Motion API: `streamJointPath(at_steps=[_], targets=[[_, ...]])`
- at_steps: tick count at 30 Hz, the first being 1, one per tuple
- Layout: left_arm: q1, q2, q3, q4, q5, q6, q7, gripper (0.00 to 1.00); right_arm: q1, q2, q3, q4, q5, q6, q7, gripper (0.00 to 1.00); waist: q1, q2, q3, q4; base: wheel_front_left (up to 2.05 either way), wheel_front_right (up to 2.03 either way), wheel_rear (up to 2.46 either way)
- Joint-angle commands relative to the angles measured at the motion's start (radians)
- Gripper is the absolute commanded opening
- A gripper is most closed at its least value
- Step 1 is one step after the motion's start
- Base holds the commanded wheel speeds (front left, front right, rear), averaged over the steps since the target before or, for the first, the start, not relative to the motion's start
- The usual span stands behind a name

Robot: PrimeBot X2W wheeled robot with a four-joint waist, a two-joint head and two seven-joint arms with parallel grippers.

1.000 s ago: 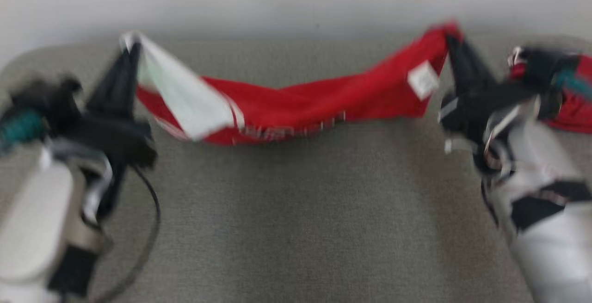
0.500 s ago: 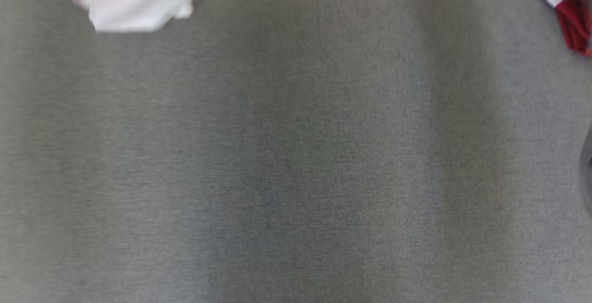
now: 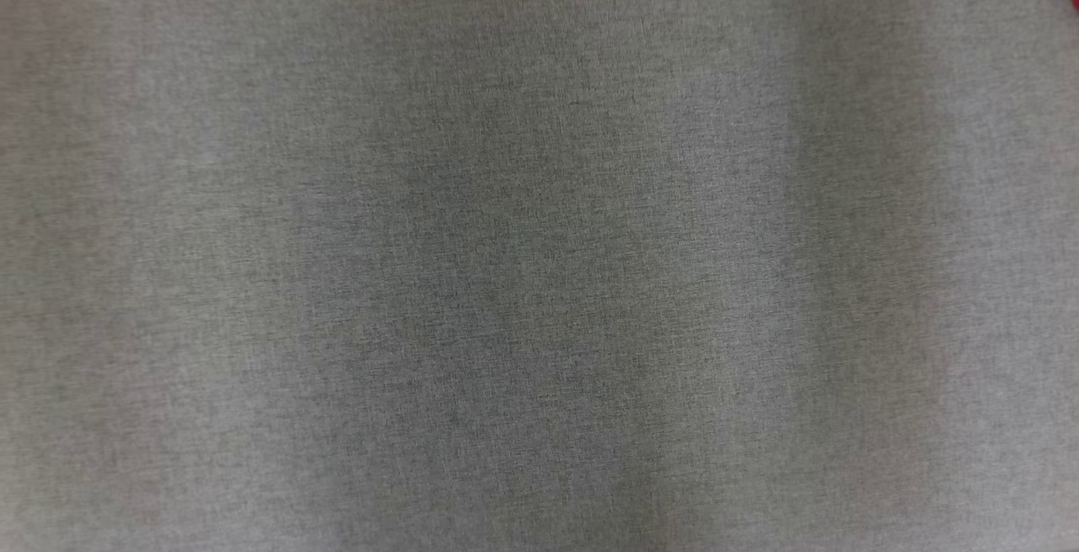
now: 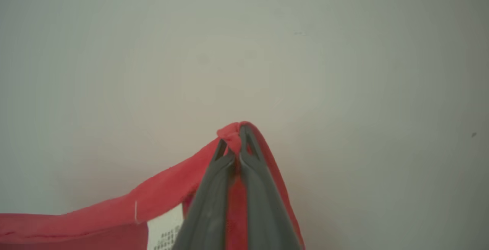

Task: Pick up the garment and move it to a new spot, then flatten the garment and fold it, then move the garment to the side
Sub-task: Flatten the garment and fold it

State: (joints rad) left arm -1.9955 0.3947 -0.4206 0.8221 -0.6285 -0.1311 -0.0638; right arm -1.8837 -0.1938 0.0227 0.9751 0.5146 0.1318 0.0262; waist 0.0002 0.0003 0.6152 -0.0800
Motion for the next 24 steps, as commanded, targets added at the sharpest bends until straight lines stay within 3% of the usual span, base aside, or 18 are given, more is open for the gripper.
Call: streamJointPath(at_steps=[1, 13, 21, 24], targets=[[-0.021, 0.0, -0.021, 0.016, -0.015, 0.001, -0.015, 0.0, -0.008, 0.0, 0.007, 0.014, -0.011, -0.003, -0.005, 0.0, -0.0002, -0.0003, 0.021, -0.001, 0.0, 0.0, 0.0], [0.131, -0.001, -0.067, -0.011, -0.117, 0.001, -0.104, 0.0, 0.136, -0.046, 0.046, -0.012, 0.036, -0.003, -0.016, 0.0, -0.0002, -0.0003, -0.015, 0.027, 0.0, 0.0, 0.0], [0.495, 0.016, -0.067, -0.17, -0.185, 0.009, -0.177, 0.0, 0.508, -0.106, 0.121, -0.206, 0.19, -0.003, -0.005, 0.0, -0.0002, -0.0003, -0.152, 0.047, 0.0, 0.0, 0.0], [0.692, 0.018, -0.047, -0.286, -0.205, 0.048, -0.192, 0.0, 0.695, -0.139, 0.14, -0.313, 0.244, -0.003, -0.003, 0.0, -0.0002, -0.0003, -0.206, 0.056, 0.0, 0.0, 0.0]])
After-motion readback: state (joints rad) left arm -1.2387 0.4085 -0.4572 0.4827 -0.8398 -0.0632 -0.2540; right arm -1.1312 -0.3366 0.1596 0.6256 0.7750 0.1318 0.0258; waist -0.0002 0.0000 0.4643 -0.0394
